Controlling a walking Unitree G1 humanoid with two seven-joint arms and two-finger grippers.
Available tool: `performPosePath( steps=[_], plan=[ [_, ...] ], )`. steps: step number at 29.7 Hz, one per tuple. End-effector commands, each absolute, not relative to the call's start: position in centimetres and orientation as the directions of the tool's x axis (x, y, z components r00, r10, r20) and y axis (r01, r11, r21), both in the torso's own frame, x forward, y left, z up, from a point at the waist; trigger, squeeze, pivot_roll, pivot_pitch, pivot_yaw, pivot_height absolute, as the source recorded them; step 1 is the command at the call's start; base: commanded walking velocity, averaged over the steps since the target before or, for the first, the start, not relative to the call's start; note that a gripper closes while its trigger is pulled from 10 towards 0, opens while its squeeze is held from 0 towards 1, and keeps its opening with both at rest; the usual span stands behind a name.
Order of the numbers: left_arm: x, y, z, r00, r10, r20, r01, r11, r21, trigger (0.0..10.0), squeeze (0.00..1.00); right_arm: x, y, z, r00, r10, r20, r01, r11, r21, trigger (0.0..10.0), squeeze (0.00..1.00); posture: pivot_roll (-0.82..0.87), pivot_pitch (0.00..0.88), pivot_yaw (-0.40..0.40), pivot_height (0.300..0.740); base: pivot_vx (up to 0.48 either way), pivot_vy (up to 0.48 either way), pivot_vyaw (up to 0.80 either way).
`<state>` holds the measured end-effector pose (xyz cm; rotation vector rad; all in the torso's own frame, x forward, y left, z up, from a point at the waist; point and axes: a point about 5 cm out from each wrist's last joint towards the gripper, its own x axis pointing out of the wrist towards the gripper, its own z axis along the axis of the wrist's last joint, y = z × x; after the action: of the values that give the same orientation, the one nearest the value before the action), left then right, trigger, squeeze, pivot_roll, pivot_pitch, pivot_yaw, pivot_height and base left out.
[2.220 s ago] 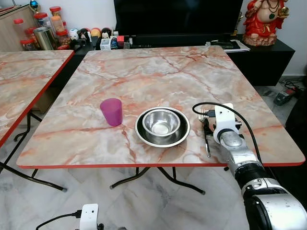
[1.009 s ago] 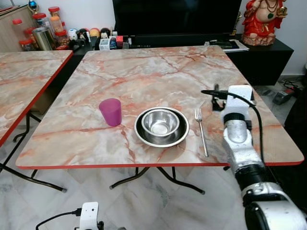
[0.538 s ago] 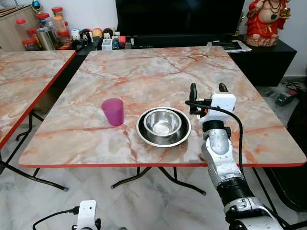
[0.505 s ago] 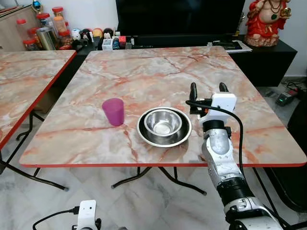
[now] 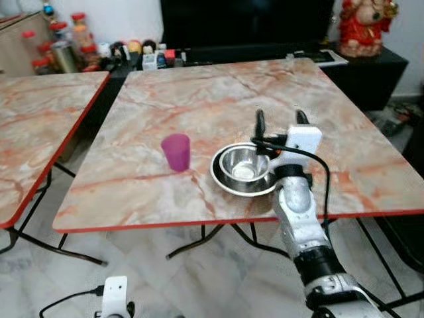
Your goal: Setting the table
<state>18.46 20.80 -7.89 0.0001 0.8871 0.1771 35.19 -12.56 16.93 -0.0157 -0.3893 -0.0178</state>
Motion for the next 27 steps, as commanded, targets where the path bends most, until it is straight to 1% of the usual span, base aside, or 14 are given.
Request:
performPosePath(
  steps=[1,21,27],
  plan=[
    [18.7,21.4,-7.7,0.624,0.176,-0.761,-0.173,0.981,0.086,10.0,0.0,35.3,-11.6,17.7,0.915,0.007,0.402,-0.007,1.0,-0.001,10.0,0.0,-0.04,0.0,0.038,0.693,0.0,0.379,0.0],
    [18.5,21.6,-7.7,0.621,0.188,-0.761,-0.188,0.978,0.088,10.0,0.0,35.2,-9.7,17.9,0.913,0.08,0.401,-0.087,0.996,-0.001,10.0,0.0,-0.03,0.0,0.031,0.693,0.0,0.376,0.0],
    [18.3,21.7,-7.8,0.617,0.186,-0.764,-0.18,0.979,0.093,10.0,0.0,35.1,-9.3,17.2,0.921,0.102,0.376,-0.108,0.994,-0.005,10.0,0.0,-0.03,0.0,0.035,0.693,0.0,0.381,0.0]
  ],
)
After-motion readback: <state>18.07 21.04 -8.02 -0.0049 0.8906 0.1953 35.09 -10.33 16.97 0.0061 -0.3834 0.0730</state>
